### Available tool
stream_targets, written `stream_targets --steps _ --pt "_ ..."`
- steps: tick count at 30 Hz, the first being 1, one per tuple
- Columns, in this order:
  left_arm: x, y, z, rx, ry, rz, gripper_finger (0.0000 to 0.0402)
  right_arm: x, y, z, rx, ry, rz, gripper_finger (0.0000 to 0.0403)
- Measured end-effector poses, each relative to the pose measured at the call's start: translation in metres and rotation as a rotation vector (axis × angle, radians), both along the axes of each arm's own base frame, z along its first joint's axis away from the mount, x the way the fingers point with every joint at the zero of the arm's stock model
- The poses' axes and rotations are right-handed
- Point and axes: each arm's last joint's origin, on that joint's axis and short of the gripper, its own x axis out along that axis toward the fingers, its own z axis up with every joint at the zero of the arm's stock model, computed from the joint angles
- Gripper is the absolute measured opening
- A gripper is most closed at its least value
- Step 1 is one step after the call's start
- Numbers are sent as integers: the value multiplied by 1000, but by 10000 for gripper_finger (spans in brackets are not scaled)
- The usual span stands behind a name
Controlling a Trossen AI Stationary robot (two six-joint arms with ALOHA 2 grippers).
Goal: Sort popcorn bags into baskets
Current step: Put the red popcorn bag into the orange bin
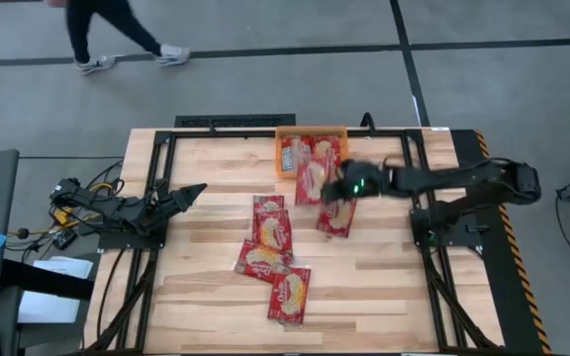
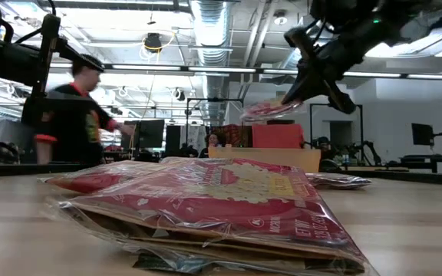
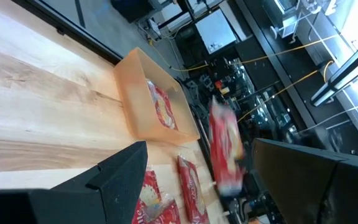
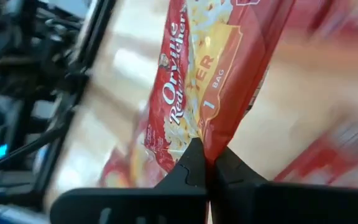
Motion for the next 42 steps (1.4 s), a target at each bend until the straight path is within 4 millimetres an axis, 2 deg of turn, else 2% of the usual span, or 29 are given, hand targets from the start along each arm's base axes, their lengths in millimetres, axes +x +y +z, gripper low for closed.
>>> stream_targets --steps 4,9,12,16,22,32,37,42 --pt "0 0 0 0 0 3 279 -7 -48 23 -81 26 13 13" --pt "-1 1 -1 -1 5 37 279 -9 -102 27 -115 60 49 10" --pt "-1 1 -1 -4 6 55 279 -3 -126 21 -113 76 83 11" --pt "-1 2 -1 -3 10 74 279 15 -145 1 -81 119 140 14" --pt "-1 2 -1 -4 10 80 279 41 -167 -25 -50 171 162 15" --pt "-2 2 -1 -3 10 81 279 63 -184 -41 -3 198 150 40" --pt "-2 2 -1 -3 10 81 279 63 -184 -52 41 236 147 76" --pt "-2 2 -1 0 14 81 279 62 -183 -54 49 245 153 138"
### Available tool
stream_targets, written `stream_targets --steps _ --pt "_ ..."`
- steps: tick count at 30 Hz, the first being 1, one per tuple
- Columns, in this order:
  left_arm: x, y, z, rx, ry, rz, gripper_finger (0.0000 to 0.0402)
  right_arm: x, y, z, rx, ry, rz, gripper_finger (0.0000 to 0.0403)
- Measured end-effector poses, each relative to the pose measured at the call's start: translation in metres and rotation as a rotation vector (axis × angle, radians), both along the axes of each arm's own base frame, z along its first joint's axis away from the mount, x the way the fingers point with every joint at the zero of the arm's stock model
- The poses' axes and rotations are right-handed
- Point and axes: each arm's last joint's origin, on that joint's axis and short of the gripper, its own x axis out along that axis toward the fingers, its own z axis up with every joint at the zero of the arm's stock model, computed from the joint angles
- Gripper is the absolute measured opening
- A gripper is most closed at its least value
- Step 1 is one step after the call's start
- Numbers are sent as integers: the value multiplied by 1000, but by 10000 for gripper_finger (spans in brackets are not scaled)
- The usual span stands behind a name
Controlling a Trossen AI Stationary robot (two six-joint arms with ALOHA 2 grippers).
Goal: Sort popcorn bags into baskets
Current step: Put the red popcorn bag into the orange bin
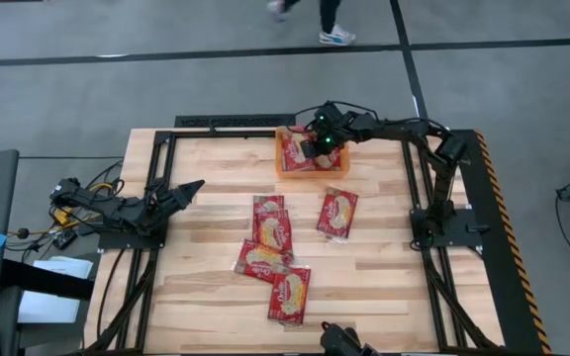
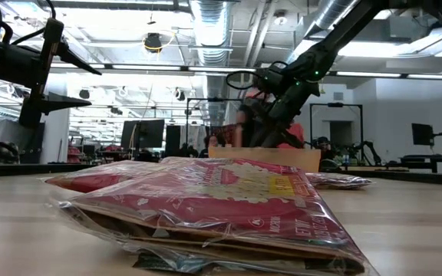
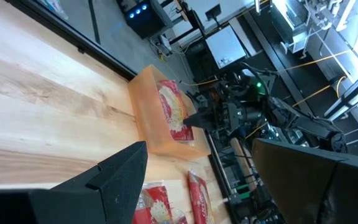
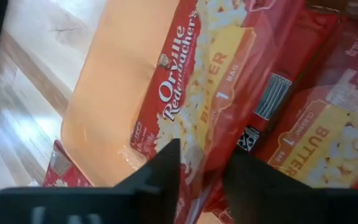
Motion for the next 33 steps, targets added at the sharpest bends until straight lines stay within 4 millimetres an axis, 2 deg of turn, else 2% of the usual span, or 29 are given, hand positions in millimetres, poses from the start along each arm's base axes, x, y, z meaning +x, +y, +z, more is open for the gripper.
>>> stream_targets --steps 4,7,13,17,23,26,29,33 --pt "0 0 0 2 2 0 279 0 0 1 6 4 -3 186" --pt "0 0 0 2 2 -1 279 2 -1 10 -3 35 15 202" --pt "0 0 0 2 1 -3 279 2 -5 43 -68 160 85 193" --pt "0 0 0 2 1 -14 279 -9 11 75 -53 231 168 184" --pt "1 -1 0 1 -2 -28 279 -59 67 124 -46 312 158 187" --pt "1 -1 0 1 -3 -27 279 -90 106 134 -47 317 73 197" --pt "1 -1 0 1 -3 -27 279 -116 146 122 2 294 -9 214" --pt "1 -1 0 0 -3 -27 279 -137 186 87 54 221 -133 243"
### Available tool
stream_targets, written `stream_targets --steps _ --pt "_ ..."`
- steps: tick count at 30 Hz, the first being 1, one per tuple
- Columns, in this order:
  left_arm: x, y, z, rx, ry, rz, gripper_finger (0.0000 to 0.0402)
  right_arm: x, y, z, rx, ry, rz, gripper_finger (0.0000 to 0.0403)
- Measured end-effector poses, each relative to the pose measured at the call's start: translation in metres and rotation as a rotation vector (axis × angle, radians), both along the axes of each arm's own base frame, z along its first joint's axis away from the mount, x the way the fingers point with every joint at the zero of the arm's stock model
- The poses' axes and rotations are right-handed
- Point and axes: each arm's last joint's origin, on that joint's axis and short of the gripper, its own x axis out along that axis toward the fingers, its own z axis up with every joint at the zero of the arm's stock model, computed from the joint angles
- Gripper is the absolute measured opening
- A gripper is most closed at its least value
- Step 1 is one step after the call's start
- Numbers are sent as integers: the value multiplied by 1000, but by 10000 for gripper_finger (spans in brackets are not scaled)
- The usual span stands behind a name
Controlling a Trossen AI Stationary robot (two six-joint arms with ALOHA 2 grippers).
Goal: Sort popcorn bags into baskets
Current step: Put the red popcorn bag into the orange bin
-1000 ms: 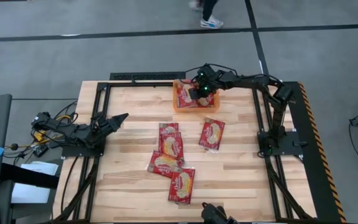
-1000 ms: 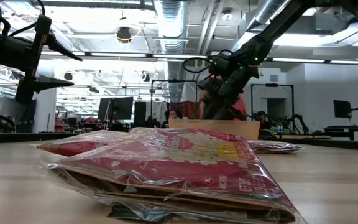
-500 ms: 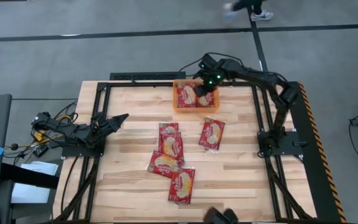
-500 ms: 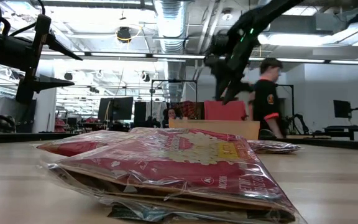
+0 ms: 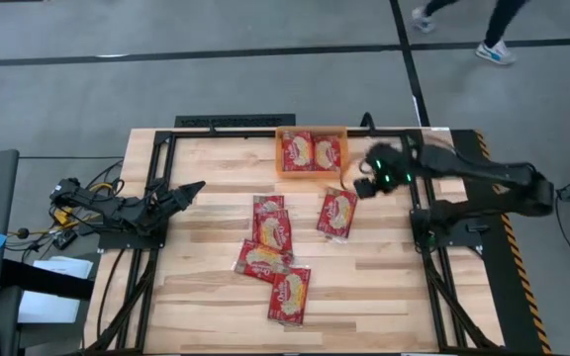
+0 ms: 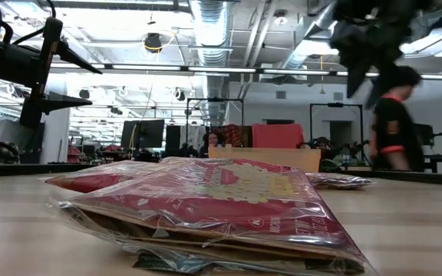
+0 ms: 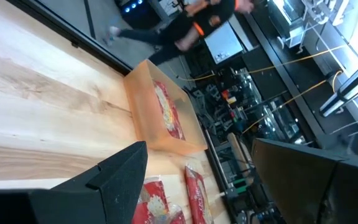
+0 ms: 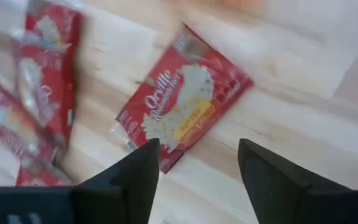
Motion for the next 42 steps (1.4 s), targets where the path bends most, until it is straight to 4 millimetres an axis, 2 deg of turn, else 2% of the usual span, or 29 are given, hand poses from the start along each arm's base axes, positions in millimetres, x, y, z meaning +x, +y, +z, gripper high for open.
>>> stream_targets --steps 2,5,11,15,25,28,34,36,40,42 --pt "0 0 0 0 0 2 279 -7 10 -23 -12 -18 -89 253" --pt "0 0 0 -4 -3 2 279 -15 14 -55 -19 -42 -227 257" --pt "0 0 0 -20 -19 0 279 -10 15 -102 49 -165 -344 258" --pt "0 0 0 -20 -19 -3 279 -4 14 -121 29 -159 -398 258" --pt "0 0 0 -21 -20 -10 279 28 10 -151 18 -153 -433 250" --pt "0 0 0 -21 -20 -9 279 32 12 -152 1 -132 -428 206" --pt "0 0 0 -18 -18 -6 279 34 12 -152 -10 -120 -372 32" --pt "0 0 0 -18 -18 -6 279 34 12 -153 -6 -120 -361 17" --pt "0 0 0 -18 -18 -4 279 34 12 -151 7 -130 -367 31" --pt "0 0 0 -18 -17 -4 279 34 13 -146 7 -151 -355 21"
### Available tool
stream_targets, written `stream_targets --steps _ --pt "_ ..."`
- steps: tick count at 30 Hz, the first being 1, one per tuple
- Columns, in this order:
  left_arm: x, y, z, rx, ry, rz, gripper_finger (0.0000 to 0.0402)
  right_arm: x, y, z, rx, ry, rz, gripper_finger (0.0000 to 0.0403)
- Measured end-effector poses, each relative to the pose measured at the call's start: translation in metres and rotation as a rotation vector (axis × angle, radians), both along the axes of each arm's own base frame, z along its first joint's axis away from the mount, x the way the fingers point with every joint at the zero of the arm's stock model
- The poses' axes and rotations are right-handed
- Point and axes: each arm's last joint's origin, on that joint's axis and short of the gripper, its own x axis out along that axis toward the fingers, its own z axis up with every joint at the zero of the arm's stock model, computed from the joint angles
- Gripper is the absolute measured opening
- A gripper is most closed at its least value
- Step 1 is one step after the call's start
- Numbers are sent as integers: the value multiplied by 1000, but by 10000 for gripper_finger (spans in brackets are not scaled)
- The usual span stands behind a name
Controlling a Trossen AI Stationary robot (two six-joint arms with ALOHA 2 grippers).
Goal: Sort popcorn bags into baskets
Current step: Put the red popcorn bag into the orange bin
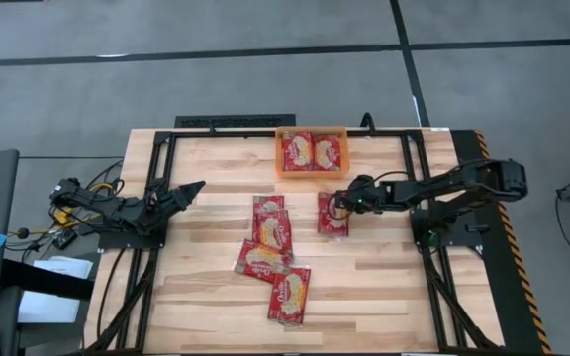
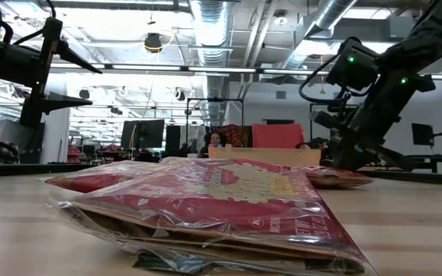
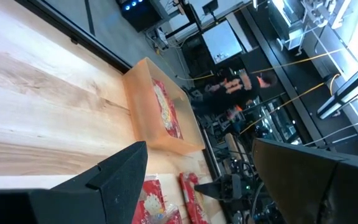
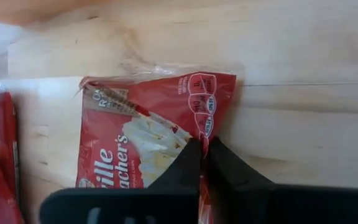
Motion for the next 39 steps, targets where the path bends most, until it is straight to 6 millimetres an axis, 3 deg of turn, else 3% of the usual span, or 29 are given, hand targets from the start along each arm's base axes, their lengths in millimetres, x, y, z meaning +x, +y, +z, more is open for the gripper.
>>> stream_targets --steps 13,18,24,30,35,39 --pt "0 0 0 13 12 0 279 11 -8 78 -80 -196 173 4" --pt "0 0 0 13 12 0 279 14 -30 117 -185 -222 188 3" --pt "0 0 0 13 12 0 279 8 -79 151 -299 -144 195 3" --pt "0 0 0 2 2 0 279 -10 -135 157 -335 -107 154 3" --pt "0 0 0 0 0 4 279 -20 -171 142 -331 -87 121 3" --pt "0 0 0 1 3 19 279 -15 -190 120 -294 -88 138 4"
